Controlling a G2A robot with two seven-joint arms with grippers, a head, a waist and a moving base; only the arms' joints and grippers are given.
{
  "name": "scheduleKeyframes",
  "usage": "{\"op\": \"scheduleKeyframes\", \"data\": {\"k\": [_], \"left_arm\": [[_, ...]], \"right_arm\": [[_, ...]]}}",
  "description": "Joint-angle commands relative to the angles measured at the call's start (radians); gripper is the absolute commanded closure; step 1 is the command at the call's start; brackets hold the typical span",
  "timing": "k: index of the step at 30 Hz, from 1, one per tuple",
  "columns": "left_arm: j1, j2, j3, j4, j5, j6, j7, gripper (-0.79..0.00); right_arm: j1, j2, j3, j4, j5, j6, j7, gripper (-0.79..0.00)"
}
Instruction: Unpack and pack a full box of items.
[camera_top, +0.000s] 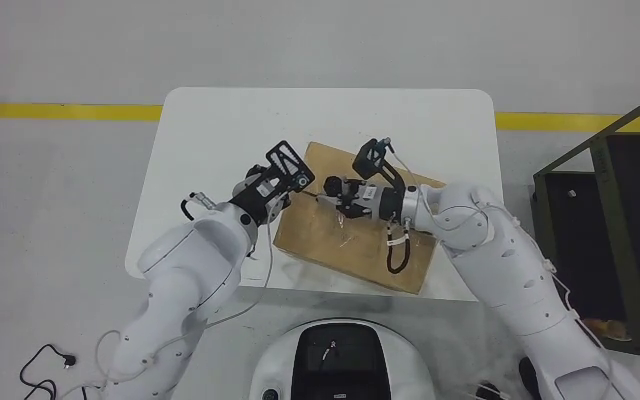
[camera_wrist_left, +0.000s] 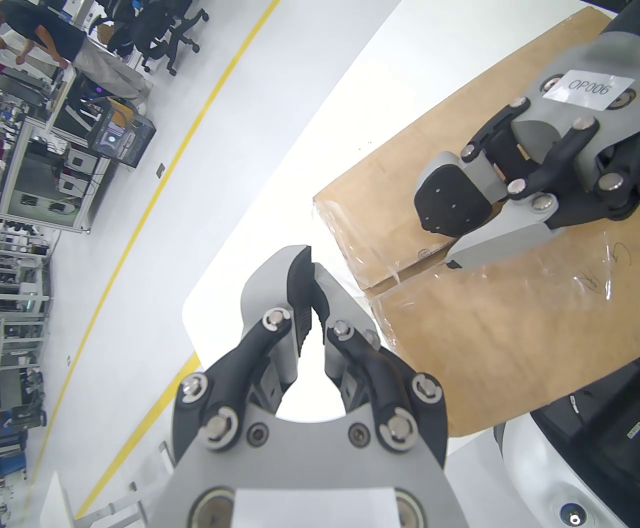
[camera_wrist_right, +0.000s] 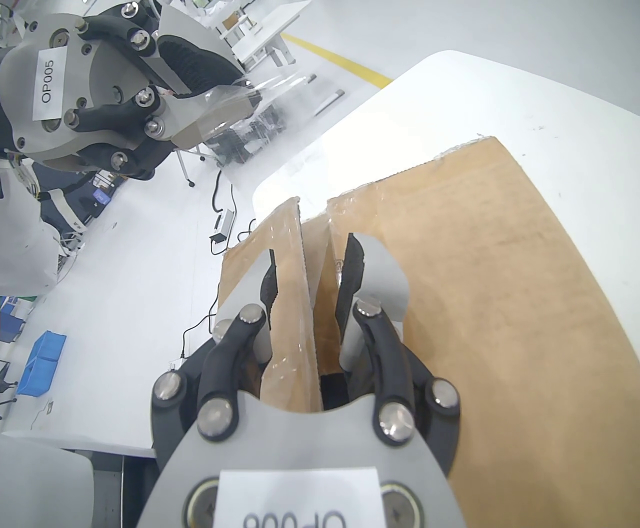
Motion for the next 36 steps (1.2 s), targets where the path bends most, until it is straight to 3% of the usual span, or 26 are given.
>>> {"op": "scheduleKeyframes", "data": {"k": [1, 6, 8, 9, 10, 14, 16, 17, 18, 19, 20, 28, 36], "left_arm": [[-0.001, 0.0, 0.001, 0.001, 0.001, 0.001, 0.001, 0.0], [-0.004, 0.0, 0.002, 0.005, 0.0, 0.005, 0.002, 0.0], [-0.007, 0.0, 0.003, 0.007, 0.0, 0.006, 0.002, 0.0], [-0.008, 0.0, 0.003, 0.008, 0.0, 0.006, 0.002, 0.0], [-0.009, 0.0, 0.003, 0.009, 0.0, 0.007, 0.002, 0.0], [-0.01, 0.001, 0.001, 0.015, 0.004, 0.007, -0.001, 0.0], [-0.008, 0.001, 0.0, 0.017, 0.006, 0.008, -0.004, -0.083], [-0.007, 0.002, -0.001, 0.018, 0.006, 0.008, -0.006, -0.179], [-0.006, 0.002, -0.002, 0.017, 0.007, 0.008, -0.007, -0.314], [-0.006, 0.002, -0.002, 0.017, 0.006, 0.008, -0.008, -0.699], [-0.005, 0.002, -0.002, 0.018, 0.004, 0.008, -0.012, -0.785], [0.008, 0.006, -0.026, -0.013, -0.036, -0.013, -0.069, -0.785], [0.081, 0.013, -0.057, -0.1, -0.115, -0.028, -0.172, -0.785]], "right_arm": [[0.014, -0.006, -0.016, 0.013, 0.001, -0.001, -0.004, -0.296], [0.042, -0.019, -0.052, 0.053, -0.001, -0.007, -0.012, -0.246], [0.05, -0.024, -0.061, 0.066, -0.003, -0.007, -0.018, -0.126], [0.054, -0.026, -0.065, 0.073, -0.003, -0.007, -0.021, -0.025], [0.057, -0.028, -0.068, 0.078, -0.003, -0.009, -0.024, 0.0], [0.061, -0.032, -0.07, 0.088, -0.002, -0.013, -0.044, 0.0], [0.058, -0.032, -0.066, 0.087, 0.001, -0.016, -0.053, 0.0], [0.056, -0.032, -0.064, 0.084, 0.0, -0.017, -0.053, 0.0], [0.054, -0.031, -0.061, 0.081, -0.003, -0.015, -0.055, 0.0], [0.05, -0.031, -0.057, 0.079, -0.004, -0.012, -0.059, 0.0], [0.046, -0.03, -0.052, 0.076, 0.002, -0.009, -0.065, 0.0], [0.024, -0.026, -0.025, 0.052, 0.03, 0.009, -0.059, 0.0], [0.016, -0.026, -0.014, 0.052, 0.056, 0.017, -0.046, 0.0]]}}
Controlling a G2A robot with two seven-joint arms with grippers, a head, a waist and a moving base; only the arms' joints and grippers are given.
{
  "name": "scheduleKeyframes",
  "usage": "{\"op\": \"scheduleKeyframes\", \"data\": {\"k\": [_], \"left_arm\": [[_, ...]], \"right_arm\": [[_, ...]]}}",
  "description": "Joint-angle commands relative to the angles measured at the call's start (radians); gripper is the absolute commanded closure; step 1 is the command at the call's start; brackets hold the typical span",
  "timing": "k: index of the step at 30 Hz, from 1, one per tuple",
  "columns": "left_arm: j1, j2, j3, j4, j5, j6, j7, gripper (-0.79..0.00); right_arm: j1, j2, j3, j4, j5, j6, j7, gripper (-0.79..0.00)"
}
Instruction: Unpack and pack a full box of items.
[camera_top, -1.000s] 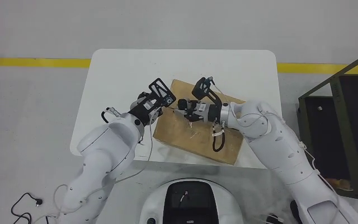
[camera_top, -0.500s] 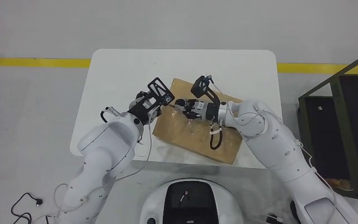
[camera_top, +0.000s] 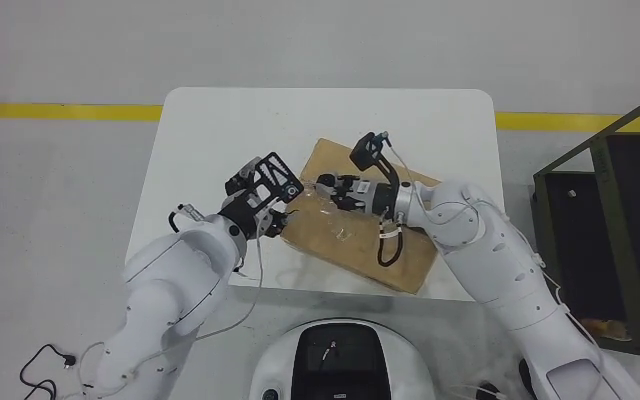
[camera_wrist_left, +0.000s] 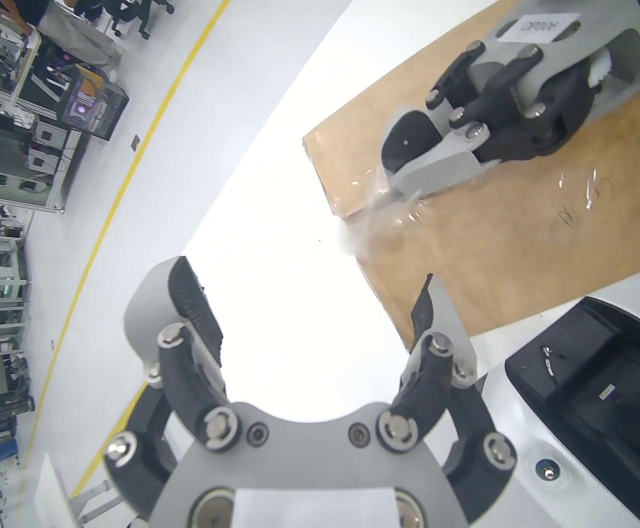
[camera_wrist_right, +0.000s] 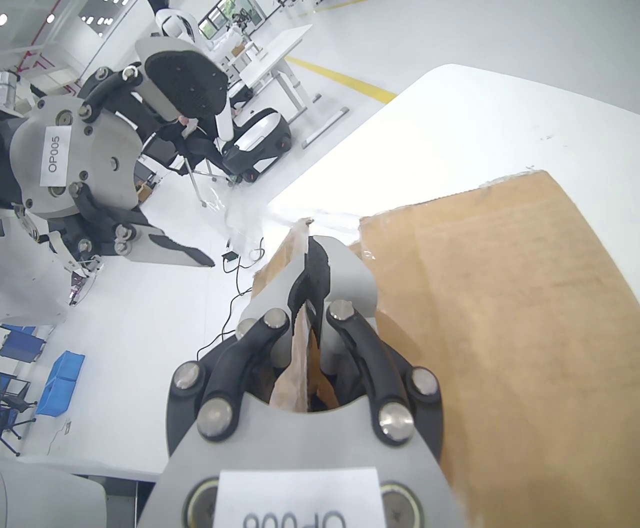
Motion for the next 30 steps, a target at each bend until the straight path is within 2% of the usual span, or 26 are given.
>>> {"op": "scheduleKeyframes", "data": {"k": [1, 5, 8, 20, 21, 24, 26, 30], "left_arm": [[0.022, 0.001, -0.006, -0.025, -0.017, 0.013, -0.016, -0.785], [0.057, 0.003, -0.01, -0.052, -0.045, 0.036, -0.043, -0.785], [0.071, 0.004, 0.007, -0.036, -0.041, 0.049, -0.036, -0.785], [0.026, -0.011, 0.078, 0.113, -0.05, 0.212, -0.014, -0.785], [0.025, -0.013, 0.078, 0.125, -0.057, 0.227, -0.013, -0.785], [0.024, -0.014, 0.077, 0.15, -0.062, 0.247, -0.012, -0.785], [0.022, -0.014, 0.076, 0.156, -0.06, 0.247, -0.009, -0.785], [0.014, -0.015, 0.076, 0.169, -0.065, 0.253, 0.004, -0.785]], "right_arm": [[-0.002, 0.0, 0.002, 0.0, 0.008, 0.003, 0.0, 0.0], [-0.005, -0.003, 0.007, 0.003, 0.047, 0.013, -0.001, 0.0], [-0.006, -0.004, 0.008, 0.002, 0.065, 0.019, 0.004, 0.0], [-0.015, -0.005, 0.015, -0.009, 0.065, 0.042, 0.027, 0.0], [-0.014, -0.004, 0.017, -0.01, 0.053, 0.045, 0.03, -0.037], [-0.016, -0.003, 0.022, -0.011, 0.043, 0.048, 0.032, -0.219], [-0.016, -0.002, 0.027, -0.011, 0.035, 0.048, 0.034, -0.256], [-0.011, -0.001, 0.033, -0.008, 0.019, 0.046, 0.038, -0.262]]}}
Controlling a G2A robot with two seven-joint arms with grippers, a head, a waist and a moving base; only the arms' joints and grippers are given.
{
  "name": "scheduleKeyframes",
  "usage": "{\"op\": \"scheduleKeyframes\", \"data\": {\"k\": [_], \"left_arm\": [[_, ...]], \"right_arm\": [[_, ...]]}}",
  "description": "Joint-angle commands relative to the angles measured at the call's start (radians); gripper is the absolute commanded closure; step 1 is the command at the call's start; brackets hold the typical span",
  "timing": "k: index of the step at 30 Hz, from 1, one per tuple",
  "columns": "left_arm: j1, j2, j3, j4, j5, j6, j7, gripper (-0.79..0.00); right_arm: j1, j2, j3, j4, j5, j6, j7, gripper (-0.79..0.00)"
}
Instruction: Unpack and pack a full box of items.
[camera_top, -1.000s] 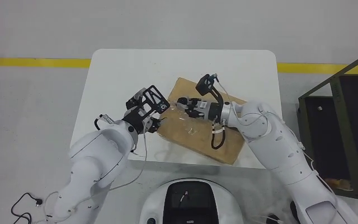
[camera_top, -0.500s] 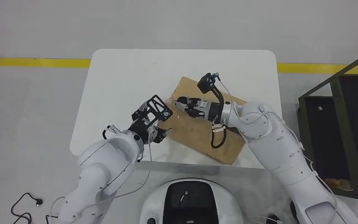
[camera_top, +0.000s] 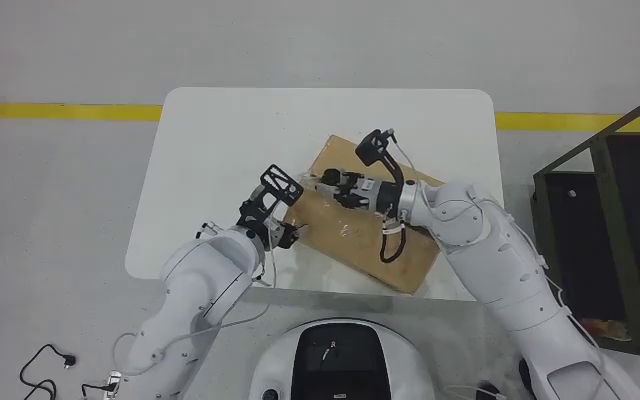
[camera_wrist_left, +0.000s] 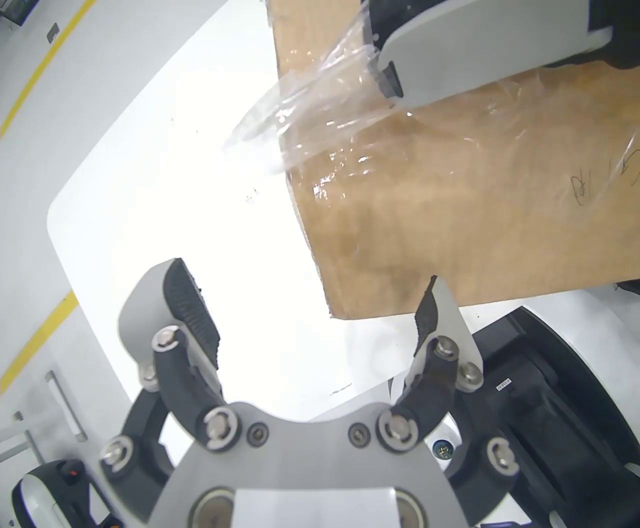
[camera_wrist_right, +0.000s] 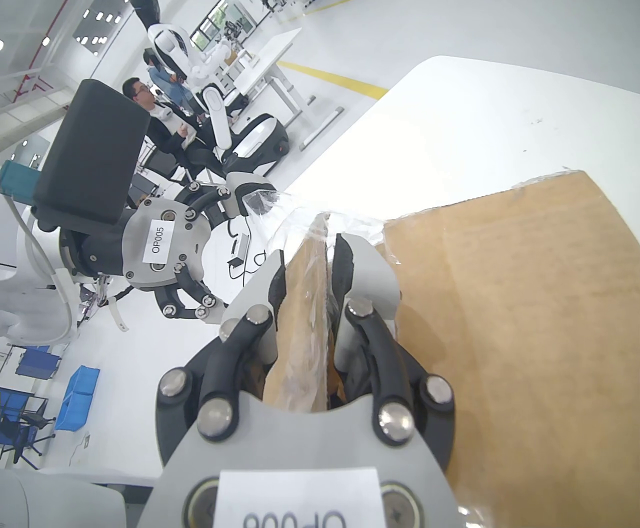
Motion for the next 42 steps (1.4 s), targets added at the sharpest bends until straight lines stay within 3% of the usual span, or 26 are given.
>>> {"op": "scheduleKeyframes", "data": {"k": [1, 2, 8, 11, 14, 15, 16, 17, 18, 23, 28, 32, 36, 42], "left_arm": [[-0.006, -0.001, 0.003, 0.006, 0.0, 0.002, 0.007, -0.785], [-0.009, -0.001, 0.005, 0.01, -0.001, 0.002, 0.01, -0.785], [-0.026, -0.004, 0.017, 0.03, -0.006, 0.003, 0.024, -0.785], [-0.036, -0.005, 0.022, 0.034, -0.016, 0.006, 0.028, -0.785], [-0.046, -0.007, 0.029, 0.04, -0.021, 0.004, 0.031, -0.785], [-0.048, -0.007, 0.03, 0.041, -0.022, 0.003, 0.031, -0.785], [-0.05, -0.007, 0.03, 0.042, -0.024, 0.003, 0.03, -0.785], [-0.052, -0.007, 0.03, 0.041, -0.027, 0.004, 0.031, -0.785], [-0.054, -0.008, 0.029, 0.041, -0.029, 0.004, 0.03, -0.785], [-0.057, -0.008, 0.027, 0.039, -0.039, 0.002, 0.029, -0.785], [-0.053, -0.007, 0.029, 0.035, -0.045, -0.002, 0.029, -0.785], [-0.052, -0.007, 0.03, 0.033, -0.046, -0.004, 0.03, -0.785], [-0.055, -0.008, 0.033, 0.034, -0.05, 0.0, 0.033, -0.785], [-0.068, -0.009, 0.03, 0.032, -0.064, 0.012, 0.041, -0.785]], "right_arm": [[0.004, 0.0, 0.0, 0.001, -0.01, -0.002, 0.003, -0.215], [0.005, 0.0, 0.0, 0.002, -0.01, -0.004, 0.004, -0.179], [0.021, -0.003, -0.012, 0.011, -0.061, -0.015, 0.001, -0.163], [0.022, -0.005, -0.018, 0.008, -0.086, -0.009, -0.005, -0.305], [0.023, -0.005, -0.019, 0.006, -0.109, -0.003, -0.013, -0.317], [0.023, -0.005, -0.021, 0.0, -0.129, -0.002, -0.011, -0.379], [0.023, -0.004, -0.022, -0.006, -0.149, -0.002, -0.01, -0.551], [0.022, -0.004, -0.021, -0.009, -0.161, 0.0, -0.015, -0.646], [0.019, -0.003, -0.019, -0.013, -0.17, 0.003, -0.02, -0.693], [0.001, 0.006, 0.019, -0.025, -0.197, 0.022, -0.037, -0.708], [-0.018, 0.016, 0.067, -0.03, -0.172, 0.025, -0.036, -0.61], [-0.028, 0.022, 0.088, -0.03, -0.167, 0.004, -0.018, -0.169], [-0.028, 0.024, 0.087, -0.041, -0.154, -0.016, 0.006, -0.117], [-0.077, 0.038, 0.119, -0.092, -0.171, -0.038, 0.027, -0.24]]}}
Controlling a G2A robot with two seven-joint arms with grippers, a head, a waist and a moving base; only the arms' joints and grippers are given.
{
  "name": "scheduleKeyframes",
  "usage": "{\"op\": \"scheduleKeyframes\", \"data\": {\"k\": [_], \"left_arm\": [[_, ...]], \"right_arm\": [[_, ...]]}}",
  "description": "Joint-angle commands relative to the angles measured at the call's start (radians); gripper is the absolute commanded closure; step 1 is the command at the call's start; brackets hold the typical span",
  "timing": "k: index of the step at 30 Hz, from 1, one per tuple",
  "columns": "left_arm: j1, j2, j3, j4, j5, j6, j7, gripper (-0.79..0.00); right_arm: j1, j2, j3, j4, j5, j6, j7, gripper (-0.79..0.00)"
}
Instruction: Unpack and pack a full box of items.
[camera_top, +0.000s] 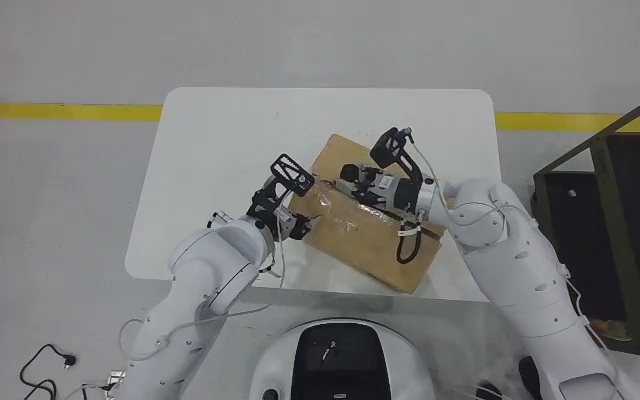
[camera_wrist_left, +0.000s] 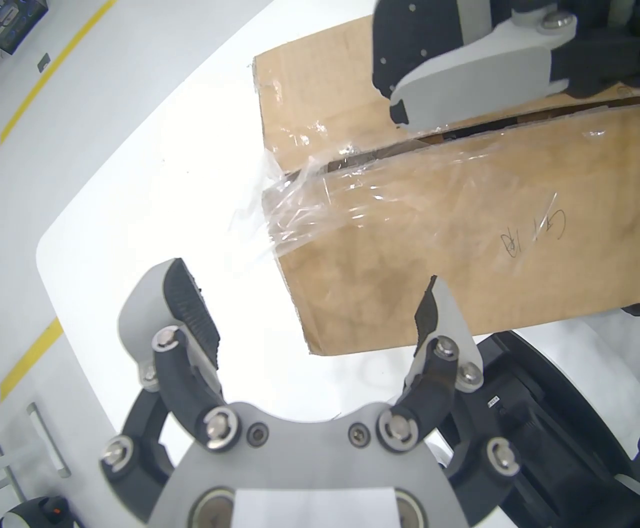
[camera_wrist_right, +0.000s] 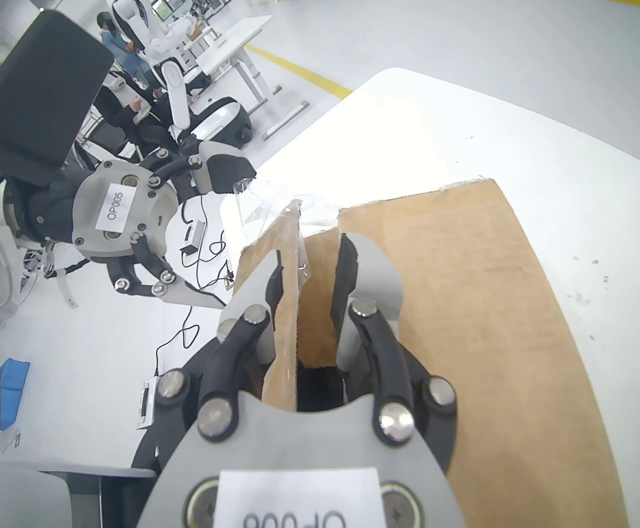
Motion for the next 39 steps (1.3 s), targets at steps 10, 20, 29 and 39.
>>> {"op": "scheduleKeyframes", "data": {"k": [10, 20, 29, 39], "left_arm": [[0.01, 0.004, -0.034, -0.014, -0.016, 0.012, -0.014, -0.785], [-0.031, 0.025, -0.027, -0.066, 0.253, -0.188, 0.029, -0.785], [-0.067, 0.014, 0.001, -0.046, 0.161, -0.17, 0.061, -0.785], [-0.122, 0.006, 0.068, 0.034, 0.212, -0.196, 0.06, -0.323]], "right_arm": [[0.038, -0.005, -0.037, 0.015, -0.072, -0.022, -0.018, -0.329], [0.043, -0.004, -0.022, 0.046, -0.076, 0.005, -0.055, -0.296], [-0.138, 0.037, 0.117, -0.114, -0.1, 0.056, -0.024, -0.311], [-0.251, 0.054, 0.191, -0.271, -0.115, 0.14, -0.056, -0.191]]}}
